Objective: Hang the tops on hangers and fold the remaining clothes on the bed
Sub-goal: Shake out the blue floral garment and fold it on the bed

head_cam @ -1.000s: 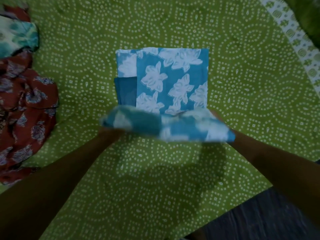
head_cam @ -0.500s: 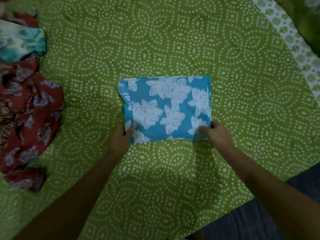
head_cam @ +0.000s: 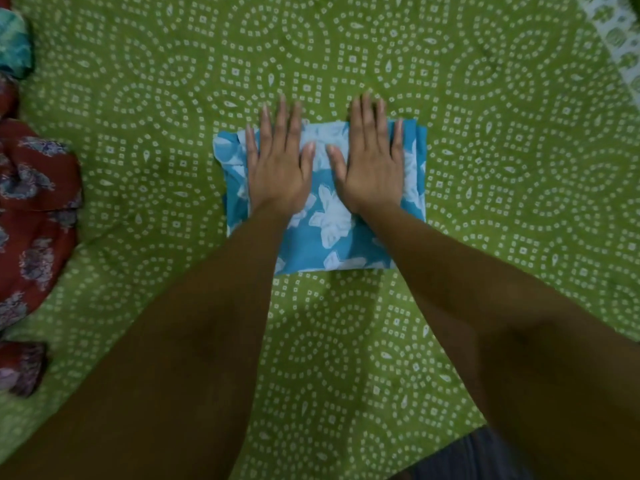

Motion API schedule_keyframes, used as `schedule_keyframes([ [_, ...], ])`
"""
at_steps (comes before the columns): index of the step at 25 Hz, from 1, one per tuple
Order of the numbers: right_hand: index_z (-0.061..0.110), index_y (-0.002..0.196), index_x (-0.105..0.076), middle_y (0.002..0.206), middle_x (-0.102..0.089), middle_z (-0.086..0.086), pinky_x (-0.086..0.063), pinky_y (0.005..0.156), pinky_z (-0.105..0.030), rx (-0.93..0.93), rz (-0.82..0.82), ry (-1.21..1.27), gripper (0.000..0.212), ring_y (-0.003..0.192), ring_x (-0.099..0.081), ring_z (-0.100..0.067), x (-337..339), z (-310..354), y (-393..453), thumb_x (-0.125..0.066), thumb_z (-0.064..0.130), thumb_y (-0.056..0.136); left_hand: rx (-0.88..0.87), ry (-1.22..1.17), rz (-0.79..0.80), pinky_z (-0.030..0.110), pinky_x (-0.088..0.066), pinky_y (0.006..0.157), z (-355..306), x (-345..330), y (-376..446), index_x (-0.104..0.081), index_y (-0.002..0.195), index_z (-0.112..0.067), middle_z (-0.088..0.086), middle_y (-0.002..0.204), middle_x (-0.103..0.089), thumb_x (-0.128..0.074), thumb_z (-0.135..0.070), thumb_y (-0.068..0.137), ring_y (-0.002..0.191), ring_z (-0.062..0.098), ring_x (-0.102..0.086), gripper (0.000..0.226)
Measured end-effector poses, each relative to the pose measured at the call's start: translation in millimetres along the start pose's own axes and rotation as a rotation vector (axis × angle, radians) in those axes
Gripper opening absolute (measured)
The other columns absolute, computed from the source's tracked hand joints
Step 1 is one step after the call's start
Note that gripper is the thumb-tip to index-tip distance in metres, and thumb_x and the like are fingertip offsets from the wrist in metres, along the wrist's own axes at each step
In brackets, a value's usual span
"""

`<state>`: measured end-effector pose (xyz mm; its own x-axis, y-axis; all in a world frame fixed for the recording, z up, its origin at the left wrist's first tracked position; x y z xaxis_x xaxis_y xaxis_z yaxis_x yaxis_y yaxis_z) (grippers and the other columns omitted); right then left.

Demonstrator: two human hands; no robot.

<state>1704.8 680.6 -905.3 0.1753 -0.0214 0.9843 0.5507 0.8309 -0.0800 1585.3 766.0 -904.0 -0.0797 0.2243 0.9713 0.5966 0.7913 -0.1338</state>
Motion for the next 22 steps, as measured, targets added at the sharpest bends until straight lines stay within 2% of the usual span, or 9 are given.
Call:
schedule_keyframes([
  [4, 0.010, 0.153, -0.003, 0.161, -0.001, -0.007, -0.004, 0.120, -0.045, -0.183, -0.045, 0.118, 0.072, 0.148, 0.002, -0.022, 0, -33, -55, -0.021, 0.054, 0.100, 0.051, -0.020, -0.054, 0.044, -0.004, 0.120, 18, -3, -44, -0.004, 0.154, -0.016, 0.005, 0.161, -0.002, -0.018, -0.050, 0.101, 0.148, 0.024, 0.000, 0.065],
  [6, 0.008, 0.153, -0.005, 0.161, -0.003, -0.009, -0.008, 0.120, -0.043, -0.301, 0.023, 0.206, 0.074, 0.148, -0.001, -0.023, 4, -51, -97, -0.027, 0.054, 0.099, 0.130, -0.017, 0.010, 0.045, -0.005, 0.120, 33, -12, -99, -0.004, 0.154, -0.015, 0.005, 0.161, -0.001, -0.020, -0.053, 0.099, 0.148, 0.023, 0.002, 0.069],
  [8, 0.009, 0.151, -0.017, 0.157, -0.018, -0.012, -0.017, 0.118, -0.044, -0.358, 0.050, 0.297, 0.071, 0.144, -0.016, -0.027, 11, -56, -121, -0.039, 0.051, 0.097, 0.164, 0.001, 0.087, 0.046, -0.005, 0.120, 46, -16, -146, -0.001, 0.154, -0.014, 0.004, 0.161, 0.000, -0.015, -0.058, 0.096, 0.148, 0.023, 0.005, 0.073],
  [11, 0.012, 0.136, -0.039, 0.132, -0.049, -0.005, -0.046, 0.097, -0.038, -0.646, 0.109, 0.818, 0.061, 0.115, -0.050, -0.020, 40, -51, -109, -0.068, 0.031, 0.086, 0.162, 0.044, 0.225, 0.048, -0.006, 0.119, 52, -6, -180, -0.003, 0.153, -0.014, 0.004, 0.161, -0.004, -0.007, -0.066, 0.090, 0.148, 0.025, 0.000, 0.082],
  [13, 0.004, 0.124, -0.052, 0.116, -0.061, -0.006, -0.053, 0.077, -0.034, -0.850, 0.334, 1.207, 0.049, 0.096, -0.061, -0.021, 72, -47, -90, -0.073, 0.008, 0.080, 0.205, -0.020, 0.297, 0.050, -0.005, 0.118, 49, 23, -188, -0.002, 0.153, -0.015, 0.002, 0.161, -0.002, -0.014, -0.067, 0.091, 0.148, 0.026, -0.002, 0.081],
  [16, -0.003, 0.104, -0.062, 0.096, -0.070, -0.014, -0.058, 0.073, -0.038, -0.815, 0.500, 1.360, 0.030, 0.082, -0.067, -0.030, 146, -27, -74, -0.063, -0.007, 0.075, 0.367, -0.237, 0.254, 0.051, -0.007, 0.118, 41, 94, -189, -0.004, 0.153, -0.014, 0.003, 0.161, -0.003, -0.027, -0.054, 0.098, 0.148, 0.026, -0.006, 0.072],
  [18, 0.000, 0.087, -0.058, 0.066, -0.063, -0.011, -0.055, 0.059, -0.025, -0.708, 0.535, 1.355, 0.015, 0.058, -0.061, -0.021, 219, 6, -76, -0.059, -0.004, 0.072, 0.453, -0.470, 0.179, 0.045, -0.013, 0.118, 33, 161, -193, -0.008, 0.152, -0.010, 0.010, 0.160, -0.011, -0.027, -0.049, 0.099, 0.146, 0.028, -0.015, 0.068],
  [20, 0.006, 0.087, -0.055, 0.066, -0.052, -0.014, -0.046, 0.057, -0.024, -0.594, 0.555, 1.316, 0.030, 0.057, -0.053, -0.023, 295, 38, -84, -0.062, 0.003, 0.058, 0.521, -0.656, 0.160, 0.039, -0.020, 0.114, 28, 223, -206, -0.022, 0.150, -0.007, 0.015, 0.155, -0.025, -0.023, -0.049, 0.100, 0.141, 0.031, -0.027, 0.066],
  [22, 0.011, 0.083, -0.051, 0.074, -0.046, -0.015, -0.040, 0.058, -0.026, -0.497, 0.571, 1.291, 0.033, 0.063, -0.048, -0.025, 376, 62, -101, -0.061, 0.008, 0.052, 0.586, -0.872, 0.214, 0.038, -0.027, 0.112, 25, 278, -222, -0.036, 0.145, -0.007, 0.015, 0.149, -0.037, -0.015, -0.068, 0.091, 0.136, 0.034, -0.036, 0.084],
])
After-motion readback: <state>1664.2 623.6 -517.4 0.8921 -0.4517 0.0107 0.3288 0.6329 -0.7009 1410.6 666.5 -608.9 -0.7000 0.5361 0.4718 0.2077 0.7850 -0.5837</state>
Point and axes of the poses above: each hand's wrist, its own y-axis towards the middle knuckle, its own x-axis out of the back of the hand, z = x × y, the point moved 1 cm from there along y, towards the middle knuckle
